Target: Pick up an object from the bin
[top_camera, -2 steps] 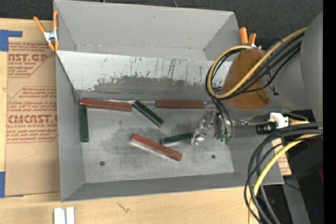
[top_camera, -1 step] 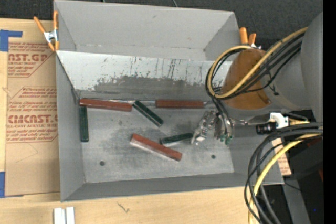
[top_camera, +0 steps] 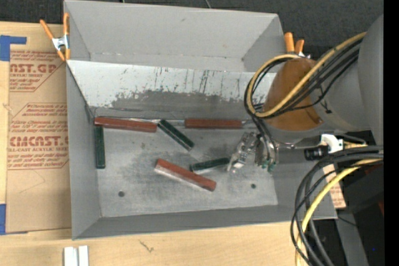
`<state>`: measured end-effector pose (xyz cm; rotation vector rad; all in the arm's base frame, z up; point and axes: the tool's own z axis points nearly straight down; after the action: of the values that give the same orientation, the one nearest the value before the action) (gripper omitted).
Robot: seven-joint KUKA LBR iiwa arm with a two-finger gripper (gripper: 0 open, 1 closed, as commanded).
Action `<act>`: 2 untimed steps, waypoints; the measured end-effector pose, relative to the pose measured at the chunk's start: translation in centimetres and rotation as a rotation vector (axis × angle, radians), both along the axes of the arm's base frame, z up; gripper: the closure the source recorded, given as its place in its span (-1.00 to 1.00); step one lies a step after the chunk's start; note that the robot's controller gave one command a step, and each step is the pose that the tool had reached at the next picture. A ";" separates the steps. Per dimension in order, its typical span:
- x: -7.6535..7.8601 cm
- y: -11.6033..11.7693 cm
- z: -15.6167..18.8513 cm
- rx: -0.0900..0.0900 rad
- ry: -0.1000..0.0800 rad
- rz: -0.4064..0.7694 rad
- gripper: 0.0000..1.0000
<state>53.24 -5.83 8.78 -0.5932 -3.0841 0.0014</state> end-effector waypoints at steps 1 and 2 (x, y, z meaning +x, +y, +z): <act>-1.8 2.5 1.0 0.000 -0.008 0.062 1.00; 0.4 -0.5 4.5 0.001 -0.003 0.095 -1.00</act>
Offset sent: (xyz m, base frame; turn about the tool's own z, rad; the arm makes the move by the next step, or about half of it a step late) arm 0.0030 -0.0049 0.0443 -0.0946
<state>53.60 -6.30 13.28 -0.4471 -3.1119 -0.0006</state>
